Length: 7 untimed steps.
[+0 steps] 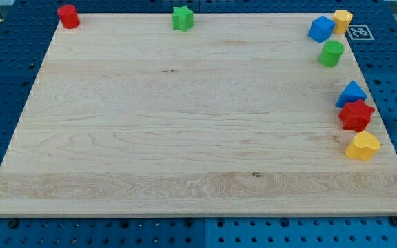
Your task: Separate red star and blue triangle
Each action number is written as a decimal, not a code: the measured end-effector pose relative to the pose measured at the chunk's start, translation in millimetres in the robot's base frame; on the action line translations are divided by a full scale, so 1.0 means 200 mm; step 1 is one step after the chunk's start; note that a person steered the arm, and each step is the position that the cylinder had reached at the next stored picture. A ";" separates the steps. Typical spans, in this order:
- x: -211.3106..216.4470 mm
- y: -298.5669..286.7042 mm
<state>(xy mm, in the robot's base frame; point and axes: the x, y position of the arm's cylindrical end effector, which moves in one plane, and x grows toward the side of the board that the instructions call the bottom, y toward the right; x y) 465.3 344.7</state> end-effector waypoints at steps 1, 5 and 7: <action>0.08 -0.05; 0.03 -0.32; -0.01 -0.33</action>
<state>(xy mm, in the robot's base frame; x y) 462.7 279.3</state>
